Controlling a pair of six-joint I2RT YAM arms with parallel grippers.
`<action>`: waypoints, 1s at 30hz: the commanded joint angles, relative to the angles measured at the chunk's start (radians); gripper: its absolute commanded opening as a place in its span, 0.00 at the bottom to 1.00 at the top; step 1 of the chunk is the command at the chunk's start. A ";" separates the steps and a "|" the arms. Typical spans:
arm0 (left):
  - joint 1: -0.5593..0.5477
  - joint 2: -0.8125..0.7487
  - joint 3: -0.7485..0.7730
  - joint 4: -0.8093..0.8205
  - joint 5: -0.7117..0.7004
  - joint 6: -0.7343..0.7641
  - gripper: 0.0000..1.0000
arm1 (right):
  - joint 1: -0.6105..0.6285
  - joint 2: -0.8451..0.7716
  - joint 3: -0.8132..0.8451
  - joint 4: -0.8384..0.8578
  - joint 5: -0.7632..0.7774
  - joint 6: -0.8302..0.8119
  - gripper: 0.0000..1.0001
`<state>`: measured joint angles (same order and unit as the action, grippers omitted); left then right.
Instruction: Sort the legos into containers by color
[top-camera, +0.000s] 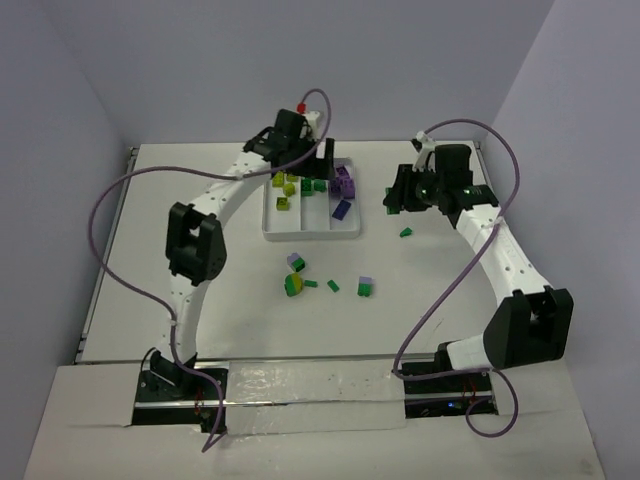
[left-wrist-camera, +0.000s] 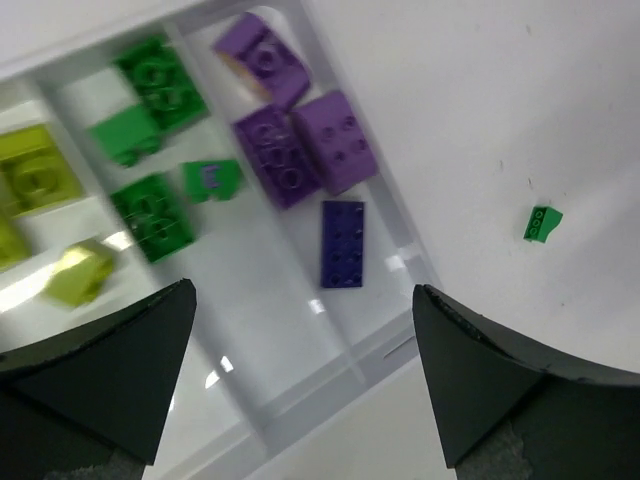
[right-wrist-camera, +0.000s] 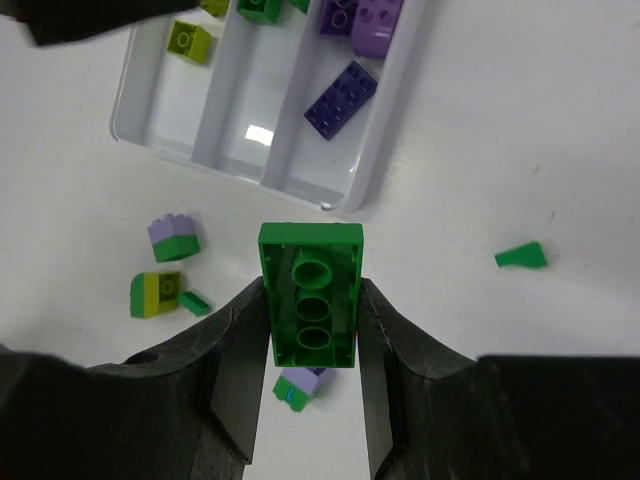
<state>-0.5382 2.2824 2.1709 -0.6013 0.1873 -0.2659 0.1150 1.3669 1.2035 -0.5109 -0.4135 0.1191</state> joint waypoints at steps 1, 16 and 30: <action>0.111 -0.298 -0.103 0.032 0.030 0.011 0.99 | 0.099 0.066 0.100 0.088 0.114 0.011 0.00; 0.367 -0.826 -0.745 0.172 0.084 0.068 0.99 | 0.419 0.652 0.533 0.097 0.336 0.039 0.00; 0.377 -0.833 -0.806 0.178 0.101 0.088 0.99 | 0.426 0.886 0.772 0.035 0.460 0.100 0.37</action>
<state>-0.1681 1.4639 1.3632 -0.4492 0.2699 -0.1971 0.5354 2.2315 1.9222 -0.4648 -0.0082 0.1918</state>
